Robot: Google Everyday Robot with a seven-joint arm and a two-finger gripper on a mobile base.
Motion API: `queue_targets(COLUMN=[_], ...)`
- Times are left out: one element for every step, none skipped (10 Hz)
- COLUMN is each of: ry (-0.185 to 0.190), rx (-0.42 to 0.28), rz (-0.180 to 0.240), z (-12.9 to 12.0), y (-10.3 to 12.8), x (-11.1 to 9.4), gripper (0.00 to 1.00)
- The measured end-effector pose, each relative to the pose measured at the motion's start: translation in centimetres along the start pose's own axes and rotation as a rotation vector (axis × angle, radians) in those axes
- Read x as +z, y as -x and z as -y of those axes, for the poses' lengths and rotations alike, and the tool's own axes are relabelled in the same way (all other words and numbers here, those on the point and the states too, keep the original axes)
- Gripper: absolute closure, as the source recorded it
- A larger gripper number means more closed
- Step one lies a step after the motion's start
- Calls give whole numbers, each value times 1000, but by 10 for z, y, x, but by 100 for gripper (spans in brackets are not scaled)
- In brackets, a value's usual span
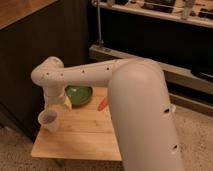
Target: Place the ceramic cup in the ceramic bowl
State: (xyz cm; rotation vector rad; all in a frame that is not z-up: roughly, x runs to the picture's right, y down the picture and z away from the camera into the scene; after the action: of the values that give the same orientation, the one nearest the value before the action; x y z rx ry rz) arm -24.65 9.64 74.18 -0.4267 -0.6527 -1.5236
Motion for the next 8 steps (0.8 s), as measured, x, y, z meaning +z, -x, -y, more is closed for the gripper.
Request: queue_targets(ry=[2, 4, 8, 13, 16, 19, 21, 26], rx=[-3, -6, -8, -7, -7, -7, -8, -7], rz=[-2, -2, -7, -11, -14, -15, -17, -21], z=[3, 7, 9, 9, 9, 9, 11, 11], y=[1, 3, 3, 3, 3, 4, 5, 6], x=[4, 6, 11, 15, 19, 24, 27, 29], gripper=[30, 30, 30, 30, 30, 30, 30, 30])
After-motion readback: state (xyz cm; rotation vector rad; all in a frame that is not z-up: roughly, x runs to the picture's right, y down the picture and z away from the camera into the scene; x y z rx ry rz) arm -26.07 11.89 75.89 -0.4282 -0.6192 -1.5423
